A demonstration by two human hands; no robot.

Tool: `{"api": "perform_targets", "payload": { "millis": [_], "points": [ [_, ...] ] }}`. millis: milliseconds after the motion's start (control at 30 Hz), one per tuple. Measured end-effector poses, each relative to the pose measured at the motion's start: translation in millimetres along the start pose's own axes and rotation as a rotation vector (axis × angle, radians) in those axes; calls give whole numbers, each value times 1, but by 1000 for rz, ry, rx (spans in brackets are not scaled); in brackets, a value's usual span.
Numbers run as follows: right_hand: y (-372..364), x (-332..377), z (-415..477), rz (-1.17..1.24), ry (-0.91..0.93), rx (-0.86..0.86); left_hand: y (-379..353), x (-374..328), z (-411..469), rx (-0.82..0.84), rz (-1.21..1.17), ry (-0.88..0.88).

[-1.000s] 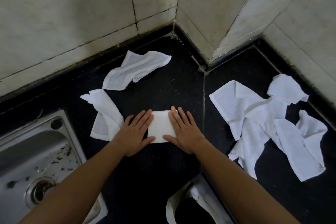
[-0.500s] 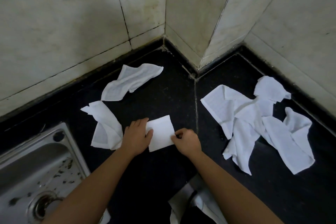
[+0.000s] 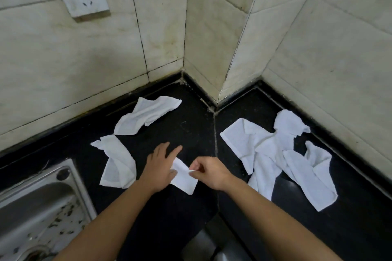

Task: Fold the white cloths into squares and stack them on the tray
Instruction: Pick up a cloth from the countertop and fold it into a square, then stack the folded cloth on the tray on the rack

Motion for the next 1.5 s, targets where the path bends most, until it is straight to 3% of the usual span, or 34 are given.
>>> {"api": "perform_targets", "payload": {
  "millis": [67,167,267,367,433,500,633,800,1000,1267,1500],
  "points": [
    [12,1,-13,-69,19,5,6,-14,8,8,2,-178],
    [35,-5,-35,-135,5,-89,21,-31,12,14,-12,-282],
    [55,-20,-55,-121,-25,-180,30,-44,12,31,-167,-281],
    [58,-36,-77,-67,-58,-214,31,-61,12,150,-447,-153],
    [58,-48,-95,117,-148,-261,29,-79,12,307,-705,-56],
    [57,-58,-113,461,-283,-288,27,-96,8,491,-948,72],
    [58,-77,-160,952,-404,-363,19,-143,-7,704,-1137,190],
    [60,-89,-245,1180,-413,-413,6,-217,-38,779,-1123,149],
    [48,-135,-380,1108,-392,-615,-18,-322,-106,902,-1072,52],
    [-10,-210,-654,1163,-419,-993,-90,-513,-286,1043,-795,-282],
    [-76,-255,-860,1272,-531,-1312,-157,-655,-437,1176,-696,-467]
  ]
}}
Point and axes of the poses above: each hand's wrist, its own z-axis towards the middle knuckle, its own y-axis out of the back of the hand, x = y × z, the point moved 3 cm from there along z, towards the middle knuckle, and after that the axes turned 6 degrees about -x, right-handed, at the moved point
